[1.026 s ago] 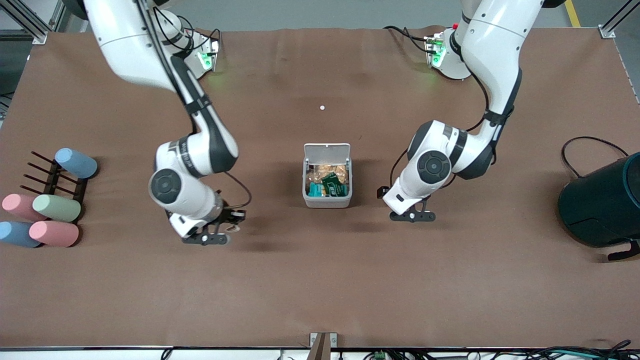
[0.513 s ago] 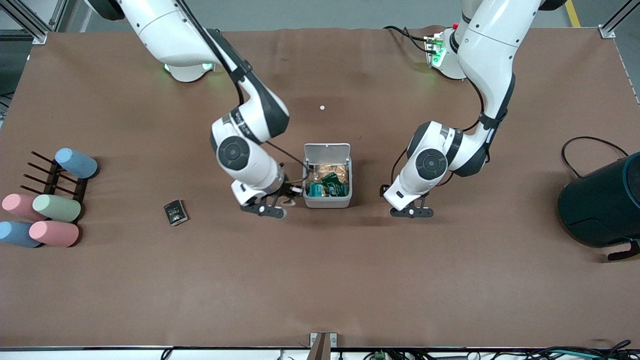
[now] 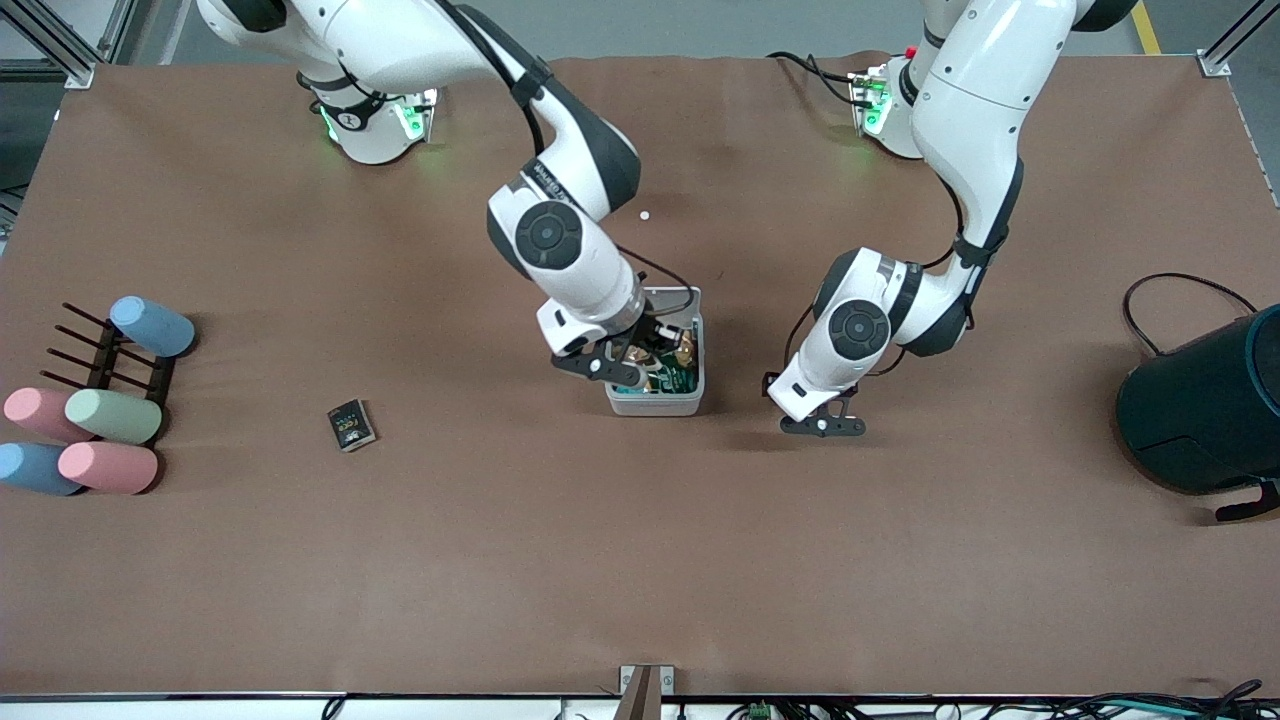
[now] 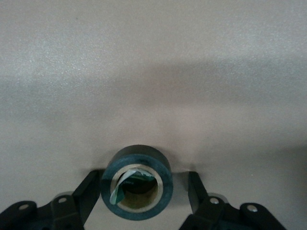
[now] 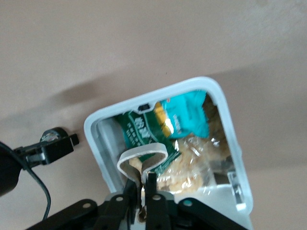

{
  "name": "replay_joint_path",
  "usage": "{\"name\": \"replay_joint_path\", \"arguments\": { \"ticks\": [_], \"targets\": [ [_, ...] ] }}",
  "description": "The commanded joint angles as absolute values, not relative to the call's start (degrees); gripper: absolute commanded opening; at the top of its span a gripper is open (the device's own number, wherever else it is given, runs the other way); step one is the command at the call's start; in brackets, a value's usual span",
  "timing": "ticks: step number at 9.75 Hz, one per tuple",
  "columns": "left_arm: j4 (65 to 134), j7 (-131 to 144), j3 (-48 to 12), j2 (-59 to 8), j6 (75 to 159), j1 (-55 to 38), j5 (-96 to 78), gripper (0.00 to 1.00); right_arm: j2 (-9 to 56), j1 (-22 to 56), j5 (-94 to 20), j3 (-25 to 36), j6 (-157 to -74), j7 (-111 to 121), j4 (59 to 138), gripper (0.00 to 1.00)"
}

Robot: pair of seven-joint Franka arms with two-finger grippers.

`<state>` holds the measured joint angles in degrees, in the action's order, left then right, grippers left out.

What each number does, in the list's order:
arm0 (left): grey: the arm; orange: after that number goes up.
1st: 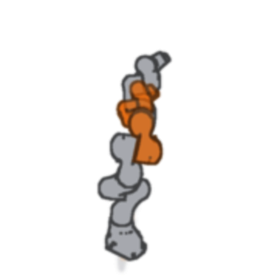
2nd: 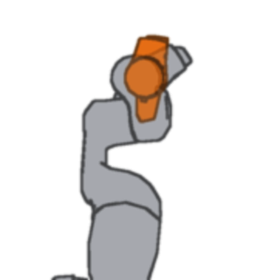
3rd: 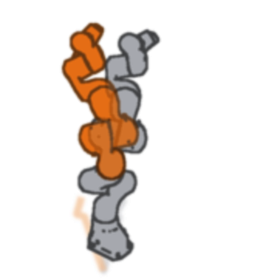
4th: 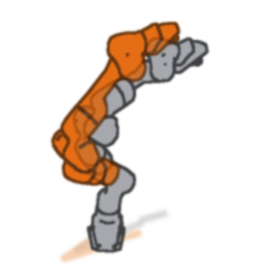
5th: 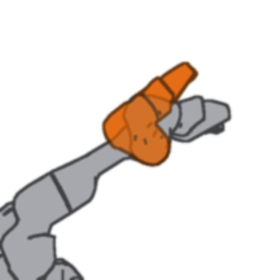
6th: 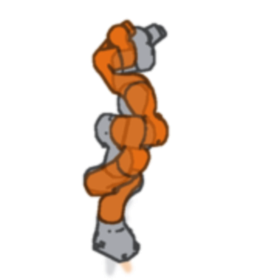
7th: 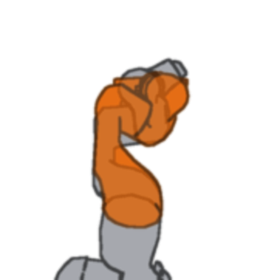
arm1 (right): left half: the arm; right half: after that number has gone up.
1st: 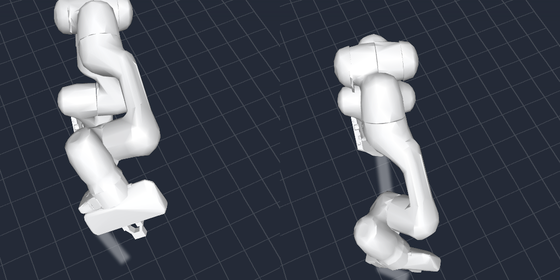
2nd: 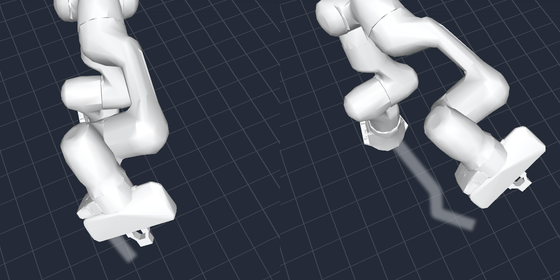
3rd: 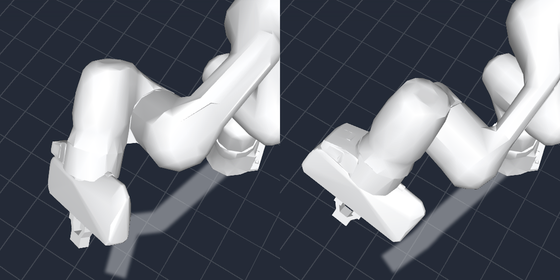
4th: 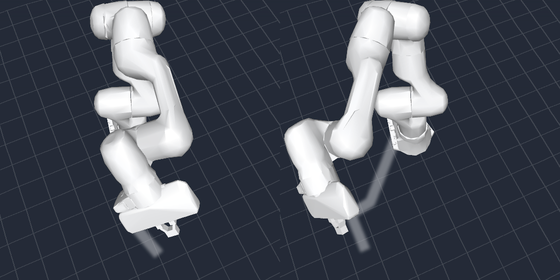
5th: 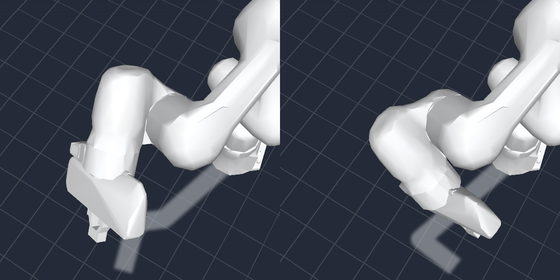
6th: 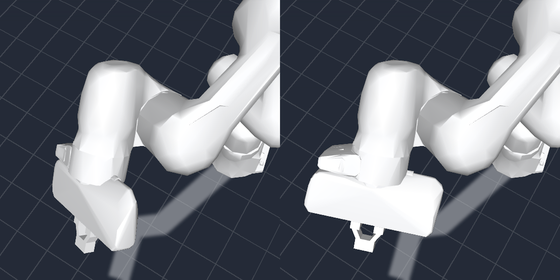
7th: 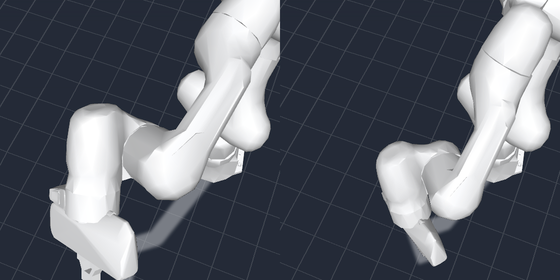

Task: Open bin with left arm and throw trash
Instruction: 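Carry the white clip over the bin with the right gripper and release it, then grasp the black tape roll with the left gripper while the right gripper withdraws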

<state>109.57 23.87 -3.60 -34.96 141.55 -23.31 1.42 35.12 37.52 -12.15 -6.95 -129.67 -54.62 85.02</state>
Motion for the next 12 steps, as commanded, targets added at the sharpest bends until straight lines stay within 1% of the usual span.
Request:
{"name": "replay_joint_path", "arguments": {
  "ticks": [1, 2, 3, 4, 5, 7, 8, 9, 10, 12],
  "targets": [
    [109.69, 24.96, -3.60, -33.93, 140.11, -23.03, 2.99, 0.21, 34.98, 36.74, -11.87, -6.42, -129.03, -55.55, 84.55, 0.87],
    [108.90, 24.96, -3.52, -33.58, 138.27, -22.94, 2.99, 0.13, 34.89, 36.22, -11.69, -5.98, -128.94, -55.29, 84.55, 0.89],
    [107.94, 24.70, -3.52, -32.88, 136.34, -22.50, 2.99, 0.10, 34.89, 36.04, -10.82, -5.11, -128.94, -55.11, 84.55, 0.89],
    [106.28, 24.44, -3.52, -32.18, 133.53, -22.24, 2.99, 0.10, 34.89, 35.51, -8.37, -4.14, -128.76, -54.93, 84.64, 0.89],
    [103.04, 24.35, -3.52, -31.65, 128.81, -22.15, 2.99, 0.10, 34.89, 34.90, -4.35, -3.00, -128.32, -54.58, 85.07, 0.89],
    [91.03, 24.78, -3.69, -31.73, 114.42, -22.15, 2.90, 0.10, 34.98, 32.10, 6.80, -2.29, -122.46, -50.14, 85.25, 0.88],
    [86.09, 25.13, -3.95, -31.99, 109.21, -22.58, 1.77, 0.10, 35.15, 29.82, 7.73, -2.29, -120.08, -45.75, 86.04, 0.85],
    [83.26, 25.75, -4.22, -31.91, 107.77, -23.54, -0.68, 0.10, 34.90, 28.05, 7.73, -2.29, -120.41, -41.44, 88.13, 0.84],
    [82.80, 28.97, -4.48, -32.43, 107.84, -25.90, -3.31, 0.10, 34.72, 26.56, 7.82, -2.29, -120.67, -38.44, 89.72, 0.84],
    [78.78, 34.60, -4.48, -35.23, 108.37, -32.66, -3.60, 0.10, 34.02, 24.88, 7.82, -2.29, -123.29, -32.63, 93.49, 0.84]
  ]
}}
